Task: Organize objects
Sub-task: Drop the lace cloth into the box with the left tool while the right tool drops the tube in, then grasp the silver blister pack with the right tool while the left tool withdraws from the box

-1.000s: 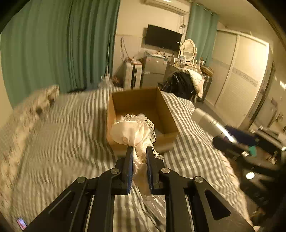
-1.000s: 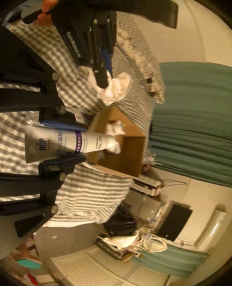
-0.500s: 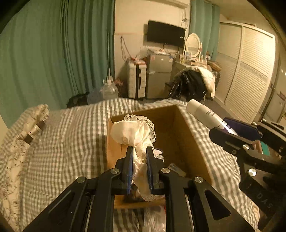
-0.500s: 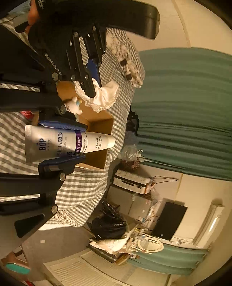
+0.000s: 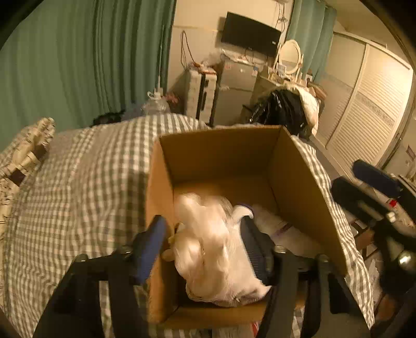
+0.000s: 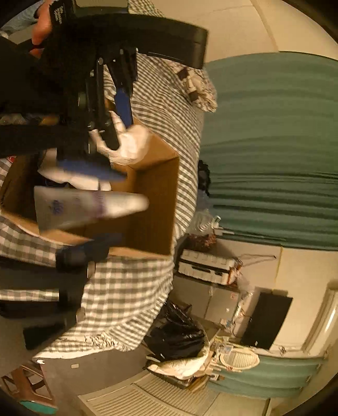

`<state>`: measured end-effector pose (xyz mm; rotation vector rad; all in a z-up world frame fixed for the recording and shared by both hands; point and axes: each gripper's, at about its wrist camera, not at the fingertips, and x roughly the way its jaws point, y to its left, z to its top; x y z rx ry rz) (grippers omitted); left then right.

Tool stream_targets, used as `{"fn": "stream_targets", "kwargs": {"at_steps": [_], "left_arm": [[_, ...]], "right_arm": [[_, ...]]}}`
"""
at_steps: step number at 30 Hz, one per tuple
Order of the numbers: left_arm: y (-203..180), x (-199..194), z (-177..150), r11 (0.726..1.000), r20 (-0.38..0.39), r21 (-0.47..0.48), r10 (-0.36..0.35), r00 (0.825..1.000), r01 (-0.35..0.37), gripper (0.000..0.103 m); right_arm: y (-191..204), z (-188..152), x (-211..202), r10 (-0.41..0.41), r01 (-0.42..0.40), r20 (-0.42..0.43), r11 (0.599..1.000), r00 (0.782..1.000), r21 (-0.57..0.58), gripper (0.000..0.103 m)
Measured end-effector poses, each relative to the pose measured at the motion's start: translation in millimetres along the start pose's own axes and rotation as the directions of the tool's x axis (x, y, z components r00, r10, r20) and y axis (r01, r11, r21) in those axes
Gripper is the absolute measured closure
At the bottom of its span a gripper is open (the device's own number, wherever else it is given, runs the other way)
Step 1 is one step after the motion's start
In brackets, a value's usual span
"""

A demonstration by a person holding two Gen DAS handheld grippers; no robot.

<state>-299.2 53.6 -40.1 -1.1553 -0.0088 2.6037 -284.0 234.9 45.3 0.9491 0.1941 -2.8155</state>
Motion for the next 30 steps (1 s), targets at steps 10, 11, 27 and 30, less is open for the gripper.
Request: {"fn": "stream_targets", "kwargs": {"at_steps": [10,11,27,30], "left_arm": [[-4,-132,-22,0.998,0.157,0.014,0.065,0.985,-0.068,0.001],[-1,-143,-27,0.997,0.165,0.012,0.070,0.984,-0.073,0.000],[40,-203,-174,0.968,0.111,-0.086,0.244,0.963,-0.235,0.000],[36,-190,-199,0.967,0.078,-0.084,0.246,0.966,-0.240,0.000]], "right_arm": [[4,10,-121,-0.069,0.069,0.107,0.998,0.992,0.003,0.024],[7,9,-138,-0.074,0.075,0.115,0.997,0.991,0.001,0.022],[88,-96,-197,-0.097,0.096,-0.003,0.993,0.995,-0.065,0.006],[102,-134,-166,-0.108,0.097,-0.103,0.990,0.989,-0.102,0.006]]}}
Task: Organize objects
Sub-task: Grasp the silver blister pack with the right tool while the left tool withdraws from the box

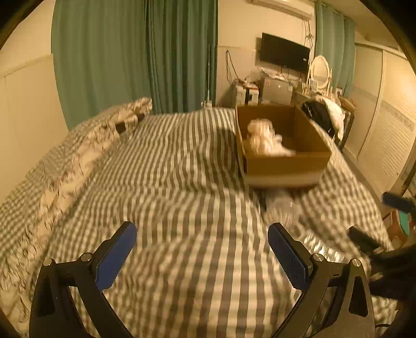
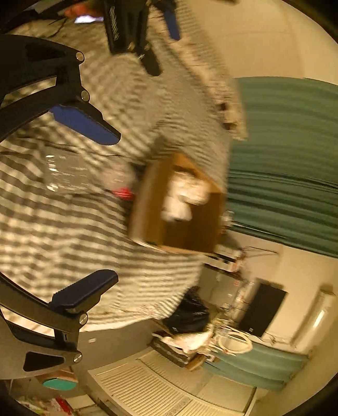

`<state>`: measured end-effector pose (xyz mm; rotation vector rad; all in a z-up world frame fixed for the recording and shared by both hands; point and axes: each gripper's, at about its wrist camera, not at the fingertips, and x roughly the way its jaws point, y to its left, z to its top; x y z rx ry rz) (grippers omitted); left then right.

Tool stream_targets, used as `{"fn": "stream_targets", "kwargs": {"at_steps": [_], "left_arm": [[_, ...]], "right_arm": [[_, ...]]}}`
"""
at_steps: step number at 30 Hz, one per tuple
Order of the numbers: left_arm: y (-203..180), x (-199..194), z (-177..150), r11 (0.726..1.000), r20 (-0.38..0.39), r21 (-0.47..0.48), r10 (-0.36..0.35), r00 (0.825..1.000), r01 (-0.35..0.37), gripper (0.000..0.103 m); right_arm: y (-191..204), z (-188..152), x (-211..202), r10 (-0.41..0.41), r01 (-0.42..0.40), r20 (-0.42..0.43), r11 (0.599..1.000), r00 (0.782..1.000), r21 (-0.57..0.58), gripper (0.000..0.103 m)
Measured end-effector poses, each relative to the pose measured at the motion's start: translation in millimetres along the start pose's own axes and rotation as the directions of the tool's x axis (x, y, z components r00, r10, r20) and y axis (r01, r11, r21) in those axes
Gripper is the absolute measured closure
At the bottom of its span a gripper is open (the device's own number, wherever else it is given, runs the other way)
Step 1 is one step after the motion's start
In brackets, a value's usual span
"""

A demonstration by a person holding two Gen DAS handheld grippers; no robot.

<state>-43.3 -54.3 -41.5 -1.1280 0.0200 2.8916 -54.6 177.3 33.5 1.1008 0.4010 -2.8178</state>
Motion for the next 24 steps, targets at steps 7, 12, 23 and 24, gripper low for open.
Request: {"fn": "stream_targets", "kwargs": {"at_steps": [7,12,23,24], "left_arm": [[-12,23,-24,0.999,-0.064,0.049,-0.001,0.998,0.004,0.000],[-10,32,-27,0.999,-0.086,0.052,0.000,0.996,0.004,0.000],[1,38,-27,1.000,-0.112,0.005,-0.005,0.994,0.005,0.000],[1,38,-27,1.000,-0.113,0.001,-0.007,0.994,0.007,0.000]], "right_arm": [[30,-46,60,0.027,-0.037,-0.166,0.998,0.986,-0.053,0.006],[42,-56,89,0.005,-0.024,-0.237,0.997,0.972,-0.078,0.006],[49,-65,114,-0.008,-0.023,-0.296,0.995,0.955,-0.101,0.013],[49,-66,114,-0.020,-0.013,-0.296,0.994,0.955,-0.108,0.023]]}}
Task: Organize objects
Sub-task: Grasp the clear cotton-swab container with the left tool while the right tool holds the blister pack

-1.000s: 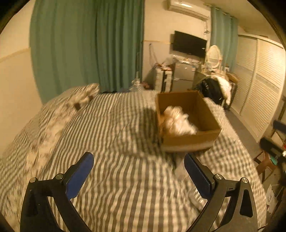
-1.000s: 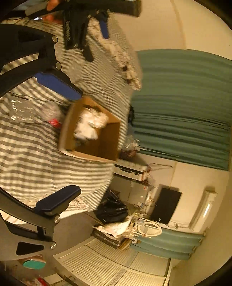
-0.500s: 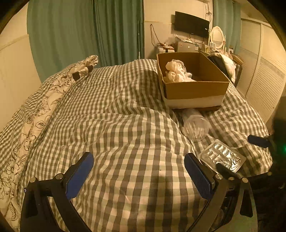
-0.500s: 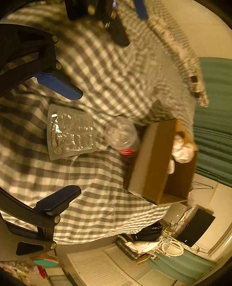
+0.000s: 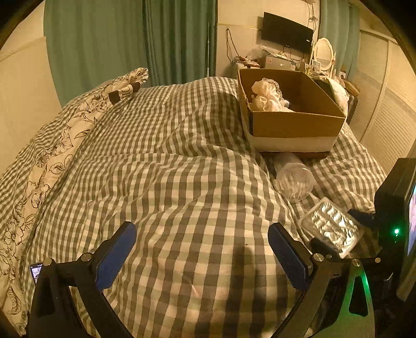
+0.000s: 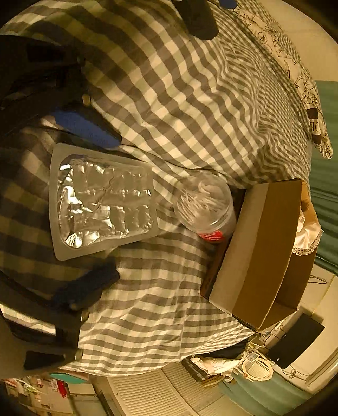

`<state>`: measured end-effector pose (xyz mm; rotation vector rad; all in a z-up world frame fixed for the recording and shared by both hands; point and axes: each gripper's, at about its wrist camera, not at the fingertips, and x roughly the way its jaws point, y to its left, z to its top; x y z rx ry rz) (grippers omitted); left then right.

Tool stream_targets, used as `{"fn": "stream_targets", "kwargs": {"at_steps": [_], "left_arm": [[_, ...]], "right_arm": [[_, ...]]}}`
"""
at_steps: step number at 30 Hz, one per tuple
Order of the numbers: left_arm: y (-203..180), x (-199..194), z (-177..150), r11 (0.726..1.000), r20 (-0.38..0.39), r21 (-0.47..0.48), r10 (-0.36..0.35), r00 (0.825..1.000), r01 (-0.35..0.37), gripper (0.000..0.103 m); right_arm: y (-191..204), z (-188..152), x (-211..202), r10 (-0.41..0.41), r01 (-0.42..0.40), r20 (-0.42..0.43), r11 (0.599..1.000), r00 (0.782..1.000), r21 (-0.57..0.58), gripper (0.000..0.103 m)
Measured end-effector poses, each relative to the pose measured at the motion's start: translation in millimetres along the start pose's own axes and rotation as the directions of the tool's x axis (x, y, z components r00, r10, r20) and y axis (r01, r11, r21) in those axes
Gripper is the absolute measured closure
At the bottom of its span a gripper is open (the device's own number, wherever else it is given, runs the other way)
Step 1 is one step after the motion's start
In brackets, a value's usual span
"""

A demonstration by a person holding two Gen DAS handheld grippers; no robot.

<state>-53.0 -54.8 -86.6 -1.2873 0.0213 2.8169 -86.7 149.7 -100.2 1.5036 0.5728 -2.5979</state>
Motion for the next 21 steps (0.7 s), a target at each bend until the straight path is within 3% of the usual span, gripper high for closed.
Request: {"fn": "stream_targets", "kwargs": {"at_steps": [1,4,11,17,21], "left_arm": [[0,-1,1,1.000,-0.002,-0.006,-0.005,1.000,0.005,0.000],[-1,-3,1,1.000,-0.004,-0.013,-0.009,1.000,0.009,0.000],[-13,-7,10,0.999,-0.002,-0.027,-0.020,1.000,0.020,0.000],[-49,5,29,0.998,-0.005,-0.003,-0.060,0.998,0.060,0.000],[-77,27,41,0.995,-0.027,0.016,-0.096,0.995,0.096,0.000]], "right_arm": [[1,0,0,-0.006,0.006,0.000,1.000,1.000,-0.004,0.031],[0,-2,-4,-0.004,0.004,0.010,1.000,1.000,-0.008,0.033],[-17,0,-45,0.028,-0.031,0.122,0.999,0.992,0.021,0.034],[-60,6,-80,-0.005,-0.012,0.215,0.997,0.977,0.079,0.034],[-89,13,-82,-0.031,0.004,0.240,0.994,0.970,0.113,0.034]]}}
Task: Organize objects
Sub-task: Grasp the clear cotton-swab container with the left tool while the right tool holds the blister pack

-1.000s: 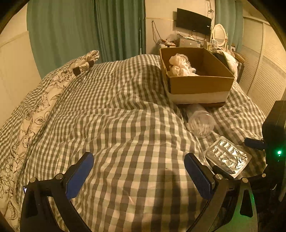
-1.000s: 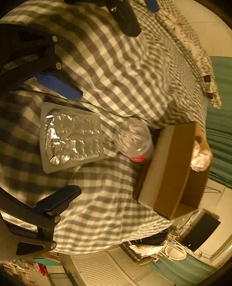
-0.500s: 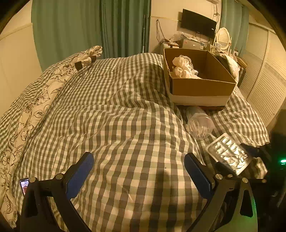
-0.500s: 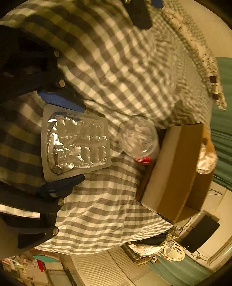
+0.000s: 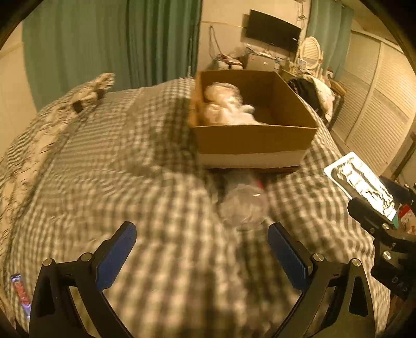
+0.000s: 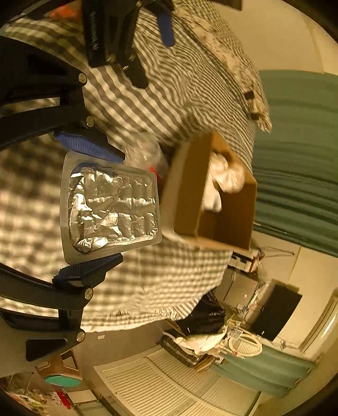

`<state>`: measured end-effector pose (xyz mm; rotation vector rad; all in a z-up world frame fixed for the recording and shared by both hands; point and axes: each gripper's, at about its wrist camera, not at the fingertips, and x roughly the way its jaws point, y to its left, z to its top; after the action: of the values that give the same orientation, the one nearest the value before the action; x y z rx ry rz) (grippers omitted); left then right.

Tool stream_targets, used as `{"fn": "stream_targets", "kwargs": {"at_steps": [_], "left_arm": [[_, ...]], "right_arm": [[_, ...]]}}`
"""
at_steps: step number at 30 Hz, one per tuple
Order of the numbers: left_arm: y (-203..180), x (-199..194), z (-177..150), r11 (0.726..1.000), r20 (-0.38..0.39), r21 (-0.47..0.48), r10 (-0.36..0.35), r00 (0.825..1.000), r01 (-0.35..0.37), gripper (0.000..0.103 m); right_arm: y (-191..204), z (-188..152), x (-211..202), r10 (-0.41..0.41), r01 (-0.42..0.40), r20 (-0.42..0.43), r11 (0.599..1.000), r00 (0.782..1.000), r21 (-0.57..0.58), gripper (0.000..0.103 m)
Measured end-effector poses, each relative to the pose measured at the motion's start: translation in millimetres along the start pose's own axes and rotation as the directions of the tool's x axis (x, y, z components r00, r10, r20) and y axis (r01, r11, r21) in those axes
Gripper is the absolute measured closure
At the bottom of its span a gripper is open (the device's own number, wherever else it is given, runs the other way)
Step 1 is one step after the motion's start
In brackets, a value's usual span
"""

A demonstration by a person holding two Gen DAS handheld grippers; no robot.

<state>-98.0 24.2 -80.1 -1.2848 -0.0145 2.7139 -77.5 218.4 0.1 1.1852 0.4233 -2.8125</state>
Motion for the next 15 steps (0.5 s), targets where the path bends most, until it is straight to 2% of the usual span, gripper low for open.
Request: {"fn": "stream_targets", "kwargs": {"at_steps": [7,15], "left_arm": [[-41,63,15,0.999,-0.089,0.042,-0.016,0.996,0.019,0.001],[-54,117,21,0.999,-0.184,0.034,-0.009,0.983,0.016,0.010]], "right_arm": [[-29,9,23,0.017,-0.017,0.004,1.000,1.000,0.026,0.034],[-48,6,56,0.062,-0.061,-0.017,0.997,0.998,0.056,0.034]]}}
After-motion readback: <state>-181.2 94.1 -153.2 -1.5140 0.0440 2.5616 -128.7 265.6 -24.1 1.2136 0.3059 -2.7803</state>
